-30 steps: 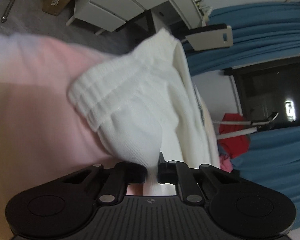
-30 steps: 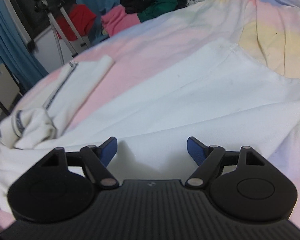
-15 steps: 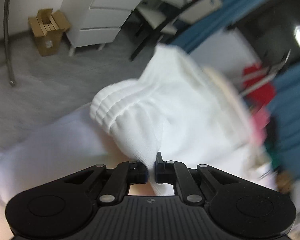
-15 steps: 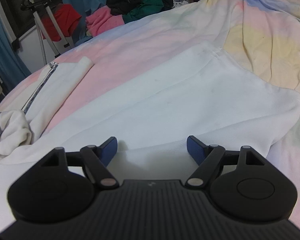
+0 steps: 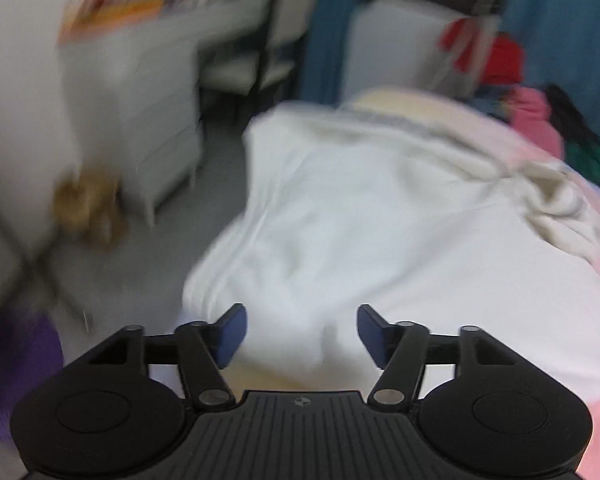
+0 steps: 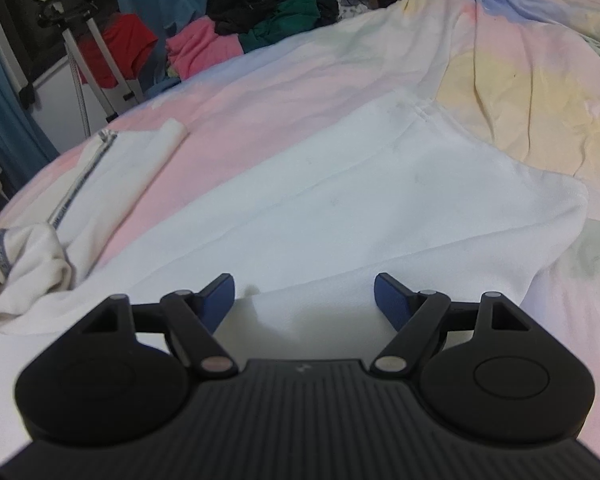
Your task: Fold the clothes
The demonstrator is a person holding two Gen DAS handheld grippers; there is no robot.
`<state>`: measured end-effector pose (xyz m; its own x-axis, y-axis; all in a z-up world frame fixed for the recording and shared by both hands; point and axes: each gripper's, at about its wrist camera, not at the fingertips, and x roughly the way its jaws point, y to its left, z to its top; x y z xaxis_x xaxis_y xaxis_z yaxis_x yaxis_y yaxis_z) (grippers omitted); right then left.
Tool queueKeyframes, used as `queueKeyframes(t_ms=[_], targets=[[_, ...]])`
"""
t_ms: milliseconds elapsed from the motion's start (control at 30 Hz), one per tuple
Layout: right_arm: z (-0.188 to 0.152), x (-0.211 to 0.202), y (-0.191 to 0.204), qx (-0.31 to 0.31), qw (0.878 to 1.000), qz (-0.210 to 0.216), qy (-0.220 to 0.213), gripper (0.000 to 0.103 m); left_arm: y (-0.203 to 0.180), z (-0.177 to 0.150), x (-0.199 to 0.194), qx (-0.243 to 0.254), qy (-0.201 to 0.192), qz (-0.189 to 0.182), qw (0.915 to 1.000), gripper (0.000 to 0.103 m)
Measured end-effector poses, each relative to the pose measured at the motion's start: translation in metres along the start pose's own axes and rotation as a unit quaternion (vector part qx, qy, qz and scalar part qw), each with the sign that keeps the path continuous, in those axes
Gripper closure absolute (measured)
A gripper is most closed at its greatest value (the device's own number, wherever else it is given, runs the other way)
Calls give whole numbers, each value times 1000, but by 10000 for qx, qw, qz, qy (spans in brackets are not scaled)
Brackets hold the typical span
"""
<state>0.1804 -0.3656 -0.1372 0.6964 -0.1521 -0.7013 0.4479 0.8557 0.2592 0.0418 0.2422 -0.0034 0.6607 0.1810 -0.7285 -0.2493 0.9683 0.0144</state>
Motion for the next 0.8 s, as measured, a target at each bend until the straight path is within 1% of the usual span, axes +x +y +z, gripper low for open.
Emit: queueKeyframes(t_ms=[33, 67, 133, 233, 333, 367, 433, 533, 567, 633, 700, 767, 800], targets=[[0, -4, 0, 36, 10000, -3, -55, 24, -13, 5, -9, 240, -244, 3, 9994, 25], [1, -8, -1, 102, 9999, 1, -122, 24, -29, 10, -16, 457, -448, -117, 9979, 23], [2, -16, -4, 287, 9992, 56, -257, 24, -66, 20, -23, 872, -729, -533, 9921, 22], [6, -27, -12, 654, 9967, 110, -469, 24, -136, 37, -6, 1347, -788, -1291, 9793, 22], [10, -32, -24, 1000, 9927, 5, -675, 24, -221, 49, 30, 1778, -725, -2014, 9605, 22], [10, -33, -29, 1117, 9910, -68, -737, 24, -252, 51, 44, 1909, -685, -2250, 9530, 22], [11, -34, -38, 1342, 9869, -218, -870, 24, -313, 54, 73, 2145, -556, -2761, 9352, 23], [14, -31, -51, 1601, 9790, -487, -1165, 24, -408, 60, 108, 2391, -196, -3488, 9060, 24], [15, -31, -55, 1686, 9759, -576, -1263, 24, -440, 61, 119, 2504, -88, -3656, 8964, 26], [16, -29, -63, 1855, 9688, -754, -1457, 24, -501, 60, 142, 2792, 36, -3867, 8789, 27], [18, -28, -71, 2012, 9612, -916, -1653, 24, -557, 54, 162, 3077, 169, -4007, 8628, 30], [20, -24, -75, 2056, 9566, -975, -1821, 24, -605, 47, 176, 3320, 350, -4249, 8414, 32], [21, -22, -76, 2061, 9551, -1004, -1876, 24, -622, 42, 188, 3435, 418, -4330, 8323, 33]])
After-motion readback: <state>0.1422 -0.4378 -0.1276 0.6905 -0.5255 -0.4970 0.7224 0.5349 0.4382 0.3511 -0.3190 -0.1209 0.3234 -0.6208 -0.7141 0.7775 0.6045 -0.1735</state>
